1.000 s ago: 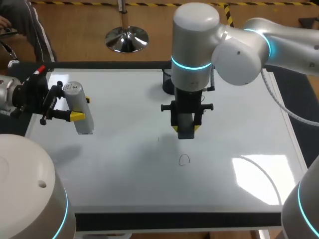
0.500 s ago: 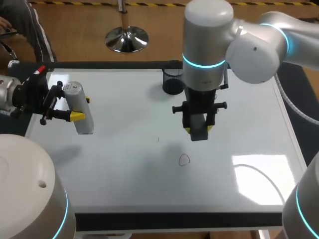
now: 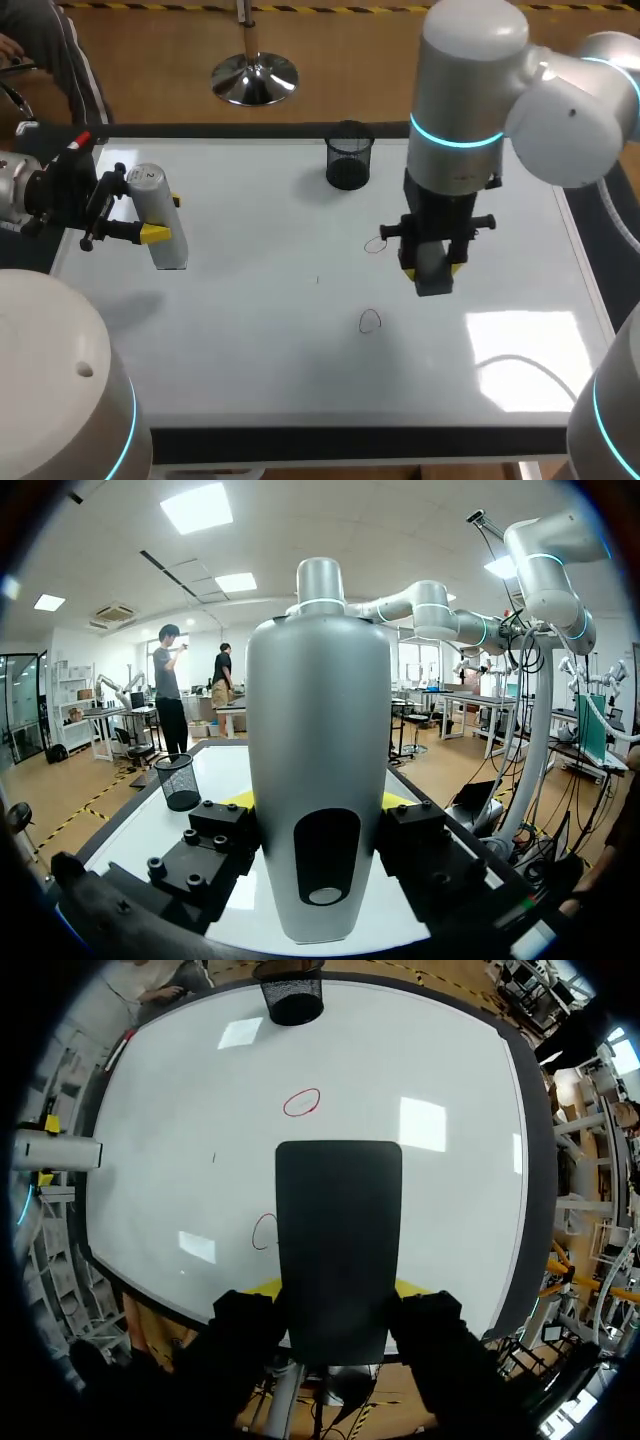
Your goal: Pick up the inspection probe, press it on each red-marked spot on the whiteboard one by one, put down the probe, pick up the eraser, and wipe off all the red marks.
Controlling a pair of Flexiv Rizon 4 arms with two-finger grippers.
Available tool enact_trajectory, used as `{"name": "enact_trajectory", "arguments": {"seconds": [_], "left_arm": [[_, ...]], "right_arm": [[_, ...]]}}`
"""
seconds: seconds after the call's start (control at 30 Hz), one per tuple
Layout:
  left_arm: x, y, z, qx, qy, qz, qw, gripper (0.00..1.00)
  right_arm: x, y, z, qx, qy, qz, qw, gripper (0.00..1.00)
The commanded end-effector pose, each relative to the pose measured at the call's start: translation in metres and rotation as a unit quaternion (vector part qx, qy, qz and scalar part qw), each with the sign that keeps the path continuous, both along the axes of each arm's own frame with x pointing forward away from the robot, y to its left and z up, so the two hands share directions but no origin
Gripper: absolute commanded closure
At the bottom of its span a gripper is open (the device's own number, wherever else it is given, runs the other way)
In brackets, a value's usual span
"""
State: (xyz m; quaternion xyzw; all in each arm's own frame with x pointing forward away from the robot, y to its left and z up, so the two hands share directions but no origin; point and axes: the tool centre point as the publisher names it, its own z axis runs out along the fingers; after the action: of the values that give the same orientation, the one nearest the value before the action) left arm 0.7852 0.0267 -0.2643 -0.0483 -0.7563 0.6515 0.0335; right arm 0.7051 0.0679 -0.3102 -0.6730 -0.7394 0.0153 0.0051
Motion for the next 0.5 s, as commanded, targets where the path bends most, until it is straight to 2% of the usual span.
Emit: {"name": "enact_trajectory", "arguments": {"seconds": [0.03, 0.17, 0.5], "left_arm": [[0.0, 0.0, 0.001, 0.0, -0.001, 0.0, 1.0, 1.0], [0.0, 0.0, 0.001, 0.0, -0.001, 0.0, 1.0, 1.0], [0.0, 0.0, 0.001, 0.0, -0.001, 0.0, 1.0, 1.0]], "right_arm": [[-0.011, -0.019, 0.005, 0.019, -0.022, 0.004, 1.0, 1.0], [-0.015, -0.028, 0.006, 0.018, -0.025, 0.018, 0.999, 1.0], [-0.025, -0.055, 0.001, 0.02, -0.02, 0.01, 1.0, 1.0]]}}
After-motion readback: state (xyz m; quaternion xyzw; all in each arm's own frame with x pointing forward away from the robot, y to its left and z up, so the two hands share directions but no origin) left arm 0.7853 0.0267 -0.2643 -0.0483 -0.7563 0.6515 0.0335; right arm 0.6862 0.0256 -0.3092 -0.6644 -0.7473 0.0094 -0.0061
